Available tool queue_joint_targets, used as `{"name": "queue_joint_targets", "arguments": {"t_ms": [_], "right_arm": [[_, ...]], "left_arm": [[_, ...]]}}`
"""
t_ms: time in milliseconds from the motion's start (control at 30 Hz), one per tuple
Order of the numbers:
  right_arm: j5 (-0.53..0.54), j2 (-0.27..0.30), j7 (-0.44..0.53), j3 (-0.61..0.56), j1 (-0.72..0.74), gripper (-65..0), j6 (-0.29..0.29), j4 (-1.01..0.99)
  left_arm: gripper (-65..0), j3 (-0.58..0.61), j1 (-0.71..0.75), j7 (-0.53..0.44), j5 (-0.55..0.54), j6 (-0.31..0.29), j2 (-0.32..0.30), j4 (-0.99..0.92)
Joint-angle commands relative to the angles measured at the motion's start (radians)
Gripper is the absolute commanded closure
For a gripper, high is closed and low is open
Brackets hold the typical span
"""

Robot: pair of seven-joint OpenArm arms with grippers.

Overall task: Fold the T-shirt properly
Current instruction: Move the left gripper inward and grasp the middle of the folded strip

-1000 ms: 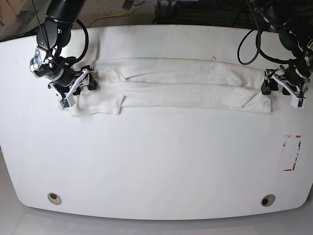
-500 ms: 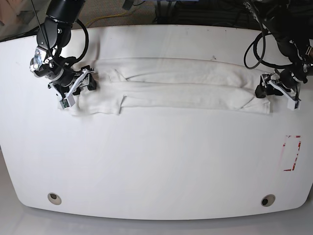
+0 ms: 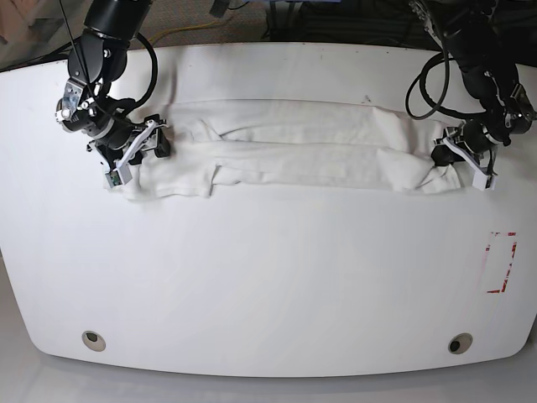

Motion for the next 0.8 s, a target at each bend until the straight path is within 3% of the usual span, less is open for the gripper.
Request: {"name": "queue_joint_targets", "arguments": {"t_ms": [0,167,400,667,767], "right_arm": [[-0.007,0.005,-0.016,0.000,0.002,-36.5,0.001,0.009],[-0.007,0.005,-0.016,0.000,-0.001,-36.5,0.001,0.009],[-0.010,0.010,-0.016,0.001,-0.003,-36.5,0.001,0.009],[-0.007,0.007,-0.018,0.000,-0.001,-36.5,0.001,0.007],[-0.007,0.007,-0.018,0.000,0.001,-36.3,0.001,0.007]], "left_arm": [[0.0,-0.003,0.019,0.042,-0.004,-0.001,-0.013,0.084],[0.0,0.012,0.075,0.082,-0.004,-0.001,0.023,0.311],[0.0,0.169,0.161,0.083,-0.003,-0.001,0.035,0.606],[-0.1,0.436,0.154,0.083,0.002,-0.001,0.046,0.615],[-0.3,0.528,0.139,0.080,0.003,-0.001,0.093,0.606]]}}
